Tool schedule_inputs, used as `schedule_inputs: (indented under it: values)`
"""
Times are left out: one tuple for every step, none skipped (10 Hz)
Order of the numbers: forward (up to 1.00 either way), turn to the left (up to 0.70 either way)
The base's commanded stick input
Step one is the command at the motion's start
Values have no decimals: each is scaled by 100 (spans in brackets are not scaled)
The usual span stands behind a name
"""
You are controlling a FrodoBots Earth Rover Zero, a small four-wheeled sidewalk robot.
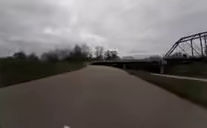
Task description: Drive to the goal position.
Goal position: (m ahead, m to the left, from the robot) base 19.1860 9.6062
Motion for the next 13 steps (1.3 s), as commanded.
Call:
schedule_inputs:
  values:
    - [100, 0]
    - [100, 0]
    - [100, 0]
    - [100, 0]
    - [100, 0]
    - [100, 0]
    - [100, 0]
    - [100, 0]
    - [100, 0]
    - [100, 0]
    - [100, 0]
    - [100, 12]
    - [100, 28]
